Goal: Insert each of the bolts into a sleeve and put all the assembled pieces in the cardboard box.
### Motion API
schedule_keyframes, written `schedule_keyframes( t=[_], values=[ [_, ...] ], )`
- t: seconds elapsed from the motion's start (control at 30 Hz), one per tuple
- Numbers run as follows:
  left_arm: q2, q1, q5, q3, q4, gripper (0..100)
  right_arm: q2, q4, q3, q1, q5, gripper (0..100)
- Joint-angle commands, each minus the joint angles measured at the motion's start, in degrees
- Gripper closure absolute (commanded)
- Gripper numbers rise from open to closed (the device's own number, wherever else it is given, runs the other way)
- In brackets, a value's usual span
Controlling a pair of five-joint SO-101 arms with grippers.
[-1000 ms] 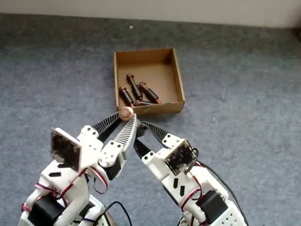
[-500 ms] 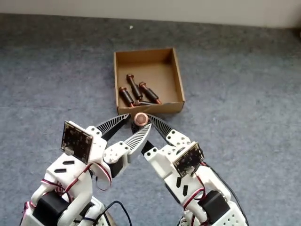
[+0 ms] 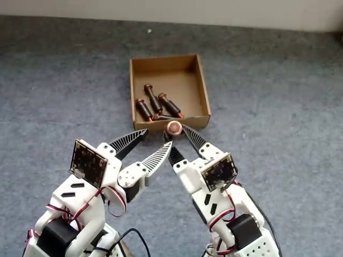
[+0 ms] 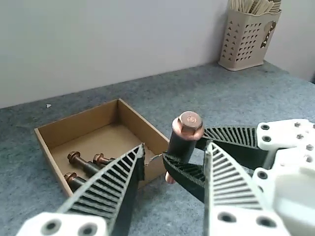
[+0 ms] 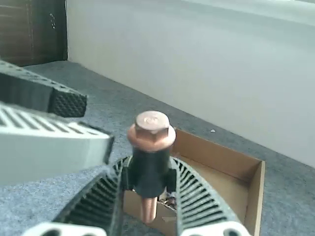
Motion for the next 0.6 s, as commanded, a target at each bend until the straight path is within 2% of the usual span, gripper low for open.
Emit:
schedule_keyframes(
  t=[0.0,0.07,0.27,0.4,0.57],
  values=[
    [0.1,0.1,-6.1,-3.6,0.0,79,-1.0,-1.8,0.7,0.8,-0.2,99.2],
    [0.1,-2.2,-8.5,-3.1,0.1,82,-1.0,-1.8,2.0,2.2,-0.2,99.2],
    [0.1,-13.1,-14.2,1.0,-0.2,100,-1.0,-1.8,4.3,5.9,-0.2,99.2],
    [0.1,-19.0,-16.0,6.5,-0.3,99,-0.4,-1.3,4.1,6.0,0.0,99.2],
    [0.1,-24.8,-16.1,17.3,-2.1,99,-0.1,9.8,-0.7,6.0,0.3,99.2]
  ],
)
